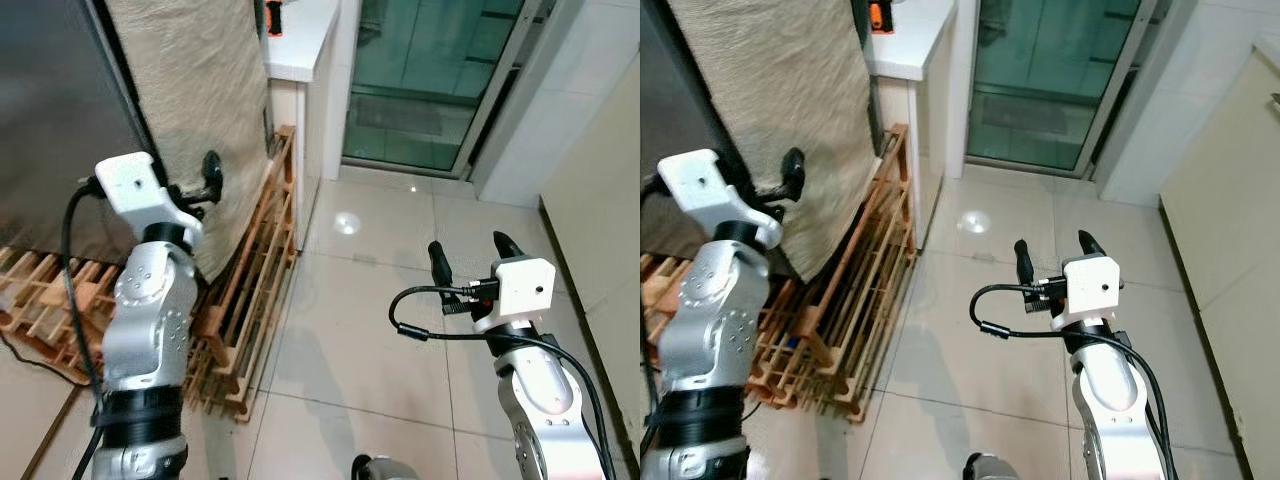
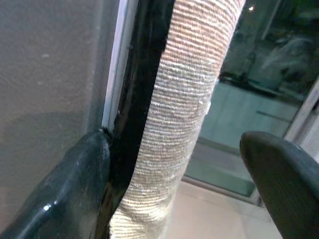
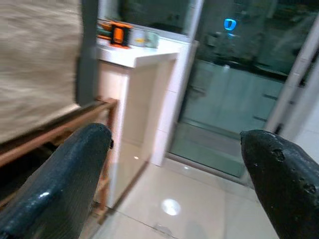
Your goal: Restocking fridge
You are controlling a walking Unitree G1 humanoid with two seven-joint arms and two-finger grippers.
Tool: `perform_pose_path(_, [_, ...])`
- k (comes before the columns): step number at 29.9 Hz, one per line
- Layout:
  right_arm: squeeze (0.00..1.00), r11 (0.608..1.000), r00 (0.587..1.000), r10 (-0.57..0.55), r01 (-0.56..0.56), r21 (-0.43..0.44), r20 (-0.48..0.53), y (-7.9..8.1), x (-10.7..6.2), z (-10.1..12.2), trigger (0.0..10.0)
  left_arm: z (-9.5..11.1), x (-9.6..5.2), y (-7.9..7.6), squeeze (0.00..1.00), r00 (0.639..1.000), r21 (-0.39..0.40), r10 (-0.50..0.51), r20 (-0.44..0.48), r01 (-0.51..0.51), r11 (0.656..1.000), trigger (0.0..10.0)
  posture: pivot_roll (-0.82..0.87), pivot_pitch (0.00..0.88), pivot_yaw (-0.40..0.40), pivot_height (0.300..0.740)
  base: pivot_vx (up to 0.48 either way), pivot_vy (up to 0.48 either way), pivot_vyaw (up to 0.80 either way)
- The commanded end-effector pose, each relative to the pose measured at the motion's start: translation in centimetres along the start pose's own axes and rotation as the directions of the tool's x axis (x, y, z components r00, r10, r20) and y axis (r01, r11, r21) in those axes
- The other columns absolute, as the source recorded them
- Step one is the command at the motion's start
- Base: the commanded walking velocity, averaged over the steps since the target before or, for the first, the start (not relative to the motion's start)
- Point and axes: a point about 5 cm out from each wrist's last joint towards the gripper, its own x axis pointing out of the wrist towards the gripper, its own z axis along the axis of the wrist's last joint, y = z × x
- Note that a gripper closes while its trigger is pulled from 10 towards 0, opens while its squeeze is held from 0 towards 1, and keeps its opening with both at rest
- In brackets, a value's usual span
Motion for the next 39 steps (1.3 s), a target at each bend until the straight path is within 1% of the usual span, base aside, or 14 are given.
perform_pose_path(1, [0.00,1.000,1.000,-0.012,0.012,-0.005,0.011,-0.2,0.2,0.2,10.0,-0.2,1.3,-3.7,0.00,0.977,-0.038,-0.211,-0.014,0.210,0.977,10.0,-0.14,0.063,-0.008,0.740,0.000,0.000,0.00])
perform_pose_path(5, [0.00,1.000,1.000,-0.025,0.025,-0.008,0.017,-0.3,0.4,0.1,10.0,-0.7,2.3,-7.7,0.00,0.915,-0.091,-0.404,-0.006,0.402,0.911,10.0,-0.17,0.050,0.007,0.740,0.000,0.000,0.00])
perform_pose_path(6, [0.00,1.000,0.999,-0.029,0.029,-0.008,0.018,-0.4,0.4,0.1,10.0,-1.2,2.5,-11.2,0.00,0.839,-0.172,-0.544,-0.001,0.536,0.827,10.0,-0.18,0.042,0.012,0.740,0.000,0.000,0.00])
perform_pose_path(8, [0.00,1.000,0.999,-0.028,0.028,-0.007,0.018,-0.4,0.4,0.1,10.0,-1.3,2.5,-12.9,0.00,0.806,-0.178,-0.592,0.014,0.584,0.792,10.0,-0.18,0.042,0.012,0.740,0.000,0.000,0.00])
perform_pose_path(9, [0.00,1.000,0.999,-0.026,0.026,-0.007,0.018,-0.3,0.4,0.0,10.0,-1.3,2.0,-15.5,0.00,0.741,-0.206,-0.671,0.036,0.662,0.720,10.0,-0.20,0.037,0.012,0.740,0.000,0.000,0.00])
perform_pose_path(12, [0.00,1.000,1.000,-0.024,0.024,-0.008,0.019,-0.3,0.4,0.0,10.0,-1.2,1.5,-17.7,0.00,0.681,-0.211,-0.730,0.063,0.724,0.657,10.0,-0.20,0.037,0.012,0.740,0.000,0.000,0.00])
perform_pose_path(15, [0.00,1.000,1.000,-0.019,0.019,-0.015,0.018,-0.2,0.3,0.0,10.0,-0.3,-1.1,-21.6,0.00,0.469,-0.246,-0.872,0.138,0.870,0.428,10.0,-0.22,0.033,0.015,0.740,0.000,0.000,0.00])
perform_pose_path(17, [0.00,1.000,1.000,-0.023,0.023,-0.019,0.016,-0.3,0.1,0.0,10.0,0.1,-1.5,-21.6,0.00,0.445,-0.248,-0.882,0.157,0.882,0.401,10.0,-0.22,0.038,0.016,0.740,0.000,0.000,0.00])
perform_pose_path(20, [0.00,0.999,0.999,-0.029,0.029,-0.019,0.013,-0.3,0.1,0.0,10.0,0.6,-0.8,-20.4,0.00,0.488,-0.266,-0.855,0.174,0.860,0.436,10.0,-0.22,0.041,0.018,0.740,0.000,0.000,0.00])
perform_pose_path(24, [0.00,1.000,1.000,-0.026,0.026,-0.013,0.011,-0.2,0.1,0.1,10.0,0.2,1.2,-12.4,0.00,0.762,-0.241,-0.636,0.117,0.644,0.726,10.0,-0.17,0.052,0.008,0.740,0.000,0.000,0.00])
perform_pose_path(25, [0.00,1.000,1.000,-0.026,0.026,-0.013,0.011,-0.2,0.1,0.1,10.0,0.2,1.2,-12.4,0.00,0.762,-0.241,-0.636,0.117,0.644,0.726,10.0,-0.17,0.052,0.008,0.740,0.000,0.000,0.00])
perform_pose_path(29, [0.00,0.999,0.999,-0.046,0.046,0.029,-0.002,-0.5,0.8,0.0,10.0,-0.5,0.2,-4.5,0.00,0.919,-0.079,-0.391,0.047,0.394,0.916,10.0,-0.14,0.057,0.002,0.740,0.000,0.000,0.00])
perform_pose_path(34, [0.00,0.991,0.996,-0.093,0.094,0.094,-0.014,-1.6,2.9,0.0,10.0,0.8,-3.4,3.2,0.00,0.991,0.009,-0.093,0.097,0.093,0.996,10.0,-0.06,0.057,-0.016,0.740,0.000,0.000,0.00])
perform_pose_path(39, [0.00,0.988,0.996,-0.075,0.081,0.129,-0.046,-1.4,4.9,-0.2,10.0,0.5,-7.8,8.3,0.00,0.990,0.083,0.129,0.064,-0.134,0.988,10.0,-0.02,0.055,-0.040,0.740,0.000,0.000,0.74])
